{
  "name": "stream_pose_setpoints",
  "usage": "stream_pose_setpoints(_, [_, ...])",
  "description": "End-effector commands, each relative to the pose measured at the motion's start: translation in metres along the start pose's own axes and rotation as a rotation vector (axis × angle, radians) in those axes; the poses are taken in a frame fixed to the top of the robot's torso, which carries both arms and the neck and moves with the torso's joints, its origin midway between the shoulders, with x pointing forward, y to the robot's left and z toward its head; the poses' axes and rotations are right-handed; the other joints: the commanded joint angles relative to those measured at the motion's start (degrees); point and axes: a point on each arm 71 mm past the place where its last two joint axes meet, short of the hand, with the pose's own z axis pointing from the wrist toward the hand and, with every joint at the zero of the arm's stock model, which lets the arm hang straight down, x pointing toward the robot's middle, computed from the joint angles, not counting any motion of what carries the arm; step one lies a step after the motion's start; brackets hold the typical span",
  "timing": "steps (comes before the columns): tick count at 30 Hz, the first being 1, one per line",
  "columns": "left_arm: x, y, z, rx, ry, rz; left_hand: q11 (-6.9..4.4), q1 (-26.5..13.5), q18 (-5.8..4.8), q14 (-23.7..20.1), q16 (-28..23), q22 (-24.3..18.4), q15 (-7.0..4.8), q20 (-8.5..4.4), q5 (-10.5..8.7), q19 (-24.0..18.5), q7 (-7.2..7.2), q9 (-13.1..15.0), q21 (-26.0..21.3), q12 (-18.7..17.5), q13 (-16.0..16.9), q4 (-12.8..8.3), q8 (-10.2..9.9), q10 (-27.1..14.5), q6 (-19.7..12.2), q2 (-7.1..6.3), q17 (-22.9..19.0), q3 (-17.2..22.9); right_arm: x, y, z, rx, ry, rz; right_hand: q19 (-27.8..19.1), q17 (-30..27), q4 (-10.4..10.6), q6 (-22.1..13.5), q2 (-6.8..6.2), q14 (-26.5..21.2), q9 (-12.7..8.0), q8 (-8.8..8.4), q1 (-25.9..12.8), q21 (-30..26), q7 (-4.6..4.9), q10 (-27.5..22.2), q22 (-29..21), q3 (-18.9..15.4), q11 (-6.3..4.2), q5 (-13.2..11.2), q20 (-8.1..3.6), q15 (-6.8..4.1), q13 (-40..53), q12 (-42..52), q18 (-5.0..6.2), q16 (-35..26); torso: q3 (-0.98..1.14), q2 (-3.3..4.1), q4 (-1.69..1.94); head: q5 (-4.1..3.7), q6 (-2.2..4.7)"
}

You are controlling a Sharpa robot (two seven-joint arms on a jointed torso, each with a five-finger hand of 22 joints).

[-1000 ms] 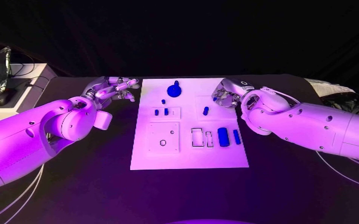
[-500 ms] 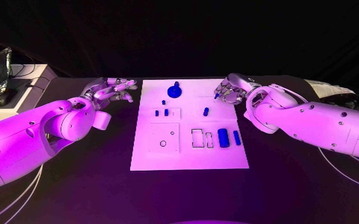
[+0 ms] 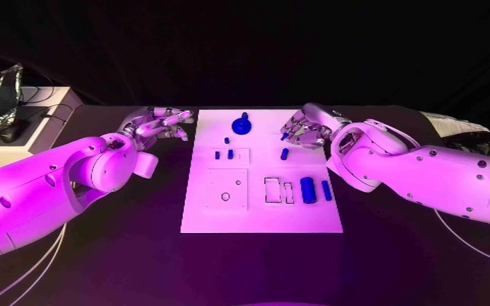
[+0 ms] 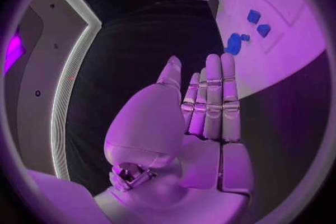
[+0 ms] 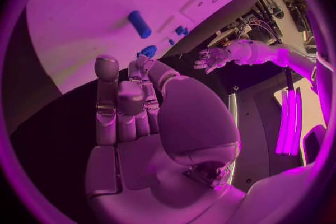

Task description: Assemble the parts on the task board

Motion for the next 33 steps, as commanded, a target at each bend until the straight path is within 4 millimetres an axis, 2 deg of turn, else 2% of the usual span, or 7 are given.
stream_pose_setpoints(1, [0.007,0.001,0.000,0.011,0.010,-0.009,-0.19,-0.18,-0.70,-0.31,0.21,0.04,0.03,0.49,0.09,0.08,-0.11,0.09,-0.20,0.37,-0.03,-0.31,0.36,-0.35,0.03,-0.11,-0.10,-0.04,0.008,0.024,-0.003,-0.108,-0.002,-0.069,0.74,-0.13,-0.32,0.26,0.43,-0.30,2.12,0.24,-0.21,-1.11,0.33,1.14,2.39,-0.05,-1.03,-0.49,0.08,-0.04,0.05,0.23,0.53,0.21,-0.09,-0.02,0.13,0.59,-0.10])
stream_pose_setpoints(6, [0.014,0.002,-0.001,0.016,0.021,-0.018,-0.23,-0.04,-0.69,-0.32,0.22,0.06,0.01,0.49,0.10,0.10,-0.16,0.09,-0.24,0.44,-0.04,-0.37,0.35,-0.28,0.16,-0.08,-0.17,0.02,0.022,0.054,-0.004,-0.213,0.005,-0.121,0.83,-0.18,-0.31,0.28,0.44,-0.29,2.11,0.23,-0.16,-1.26,0.33,1.11,2.42,-0.05,-1.02,-0.86,0.08,-0.04,0.05,0.23,0.52,0.19,-0.36,-0.31,0.10,1.69,-0.38])
stream_pose_setpoints(11, [0.018,0.002,-0.001,0.020,0.022,-0.025,-0.24,0.02,-0.69,-0.31,0.23,0.07,0.00,0.48,0.12,0.11,-0.18,0.09,-0.25,0.46,-0.04,-0.40,0.35,-0.27,0.21,-0.05,-0.18,0.05,0.041,0.074,-0.003,-0.279,0.027,-0.163,0.91,-0.11,-0.30,0.32,0.44,-0.25,2.11,0.24,-0.14,-1.31,0.32,1.15,2.45,-0.05,-1.03,-0.99,0.07,-0.05,0.04,0.23,0.51,0.25,-0.61,-0.68,0.06,2.55,-0.77])
stream_pose_setpoints(15, [0.022,0.001,-0.001,0.021,0.027,-0.029,-0.22,0.00,-0.70,-0.33,0.25,0.10,0.00,0.47,0.13,0.11,-0.14,0.06,-0.31,0.46,-0.04,-0.42,0.27,-0.29,0.20,-0.11,-0.26,0.05,0.056,0.081,-0.001,-0.295,0.047,-0.181,0.90,-0.30,-0.31,0.33,0.43,-0.29,2.10,0.22,-0.13,-1.67,0.32,1.13,2.39,-0.03,-1.03,-0.93,0.06,-0.05,0.04,0.22,0.55,0.16,-0.81,-0.81,0.06,2.72,-0.90])
stream_pose_setpoints(20, [0.026,0.001,-0.002,0.019,0.040,-0.032,-0.21,0.05,-0.70,-0.33,0.26,0.10,0.00,0.47,0.16,0.12,-0.11,0.05,-0.31,0.45,-0.04,-0.45,0.22,-0.31,0.06,-0.13,-0.27,0.06,0.072,0.083,-0.001,-0.298,0.083,-0.195,0.90,-0.36,-0.31,0.32,0.44,-0.31,2.10,0.21,-0.14,-1.87,0.33,1.13,2.36,-0.01,-1.02,-0.90,0.06,-0.05,0.04,0.23,0.57,0.11,-0.88,-0.92,0.03,3.36,-1.36])
stream_pose_setpoints(27, [0.029,0.001,-0.002,0.014,0.058,-0.035,-0.15,0.18,-0.69,-0.32,0.33,0.18,0.03,0.48,0.29,0.15,-0.08,0.08,-0.36,0.36,-0.05,-0.51,0.29,-0.58,-0.08,-0.04,-0.34,0.25,0.087,0.084,-0.002,-0.296,0.122,-0.203,0.91,-0.51,-0.32,0.34,0.43,-0.31,2.08,0.22,-0.18,-2.54,0.32,1.12,2.26,0.01,-1.03,-0.92,0.06,-0.05,0.04,0.22,0.62,0.02,-0.66,-0.79,0.05,3.83,-1.44])
stream_pose_setpoints(33, [0.030,0.000,-0.002,0.017,0.057,-0.035,-0.15,0.18,-0.69,-0.32,0.33,0.18,0.03,0.48,0.29,0.15,-0.08,0.08,-0.36,0.36,-0.05,-0.51,0.29,-0.58,-0.08,-0.04,-0.34,0.25,0.093,0.085,-0.002,-0.303,0.143,-0.209,0.88,-0.72,-0.31,0.31,0.46,-0.34,2.06,0.22,-0.25,-3.06,0.33,1.00,2.19,0.04,-0.99,-1.02,0.08,-0.04,0.03,0.23,0.64,-0.10,-0.68,-0.75,0.08,4.32,-1.96])
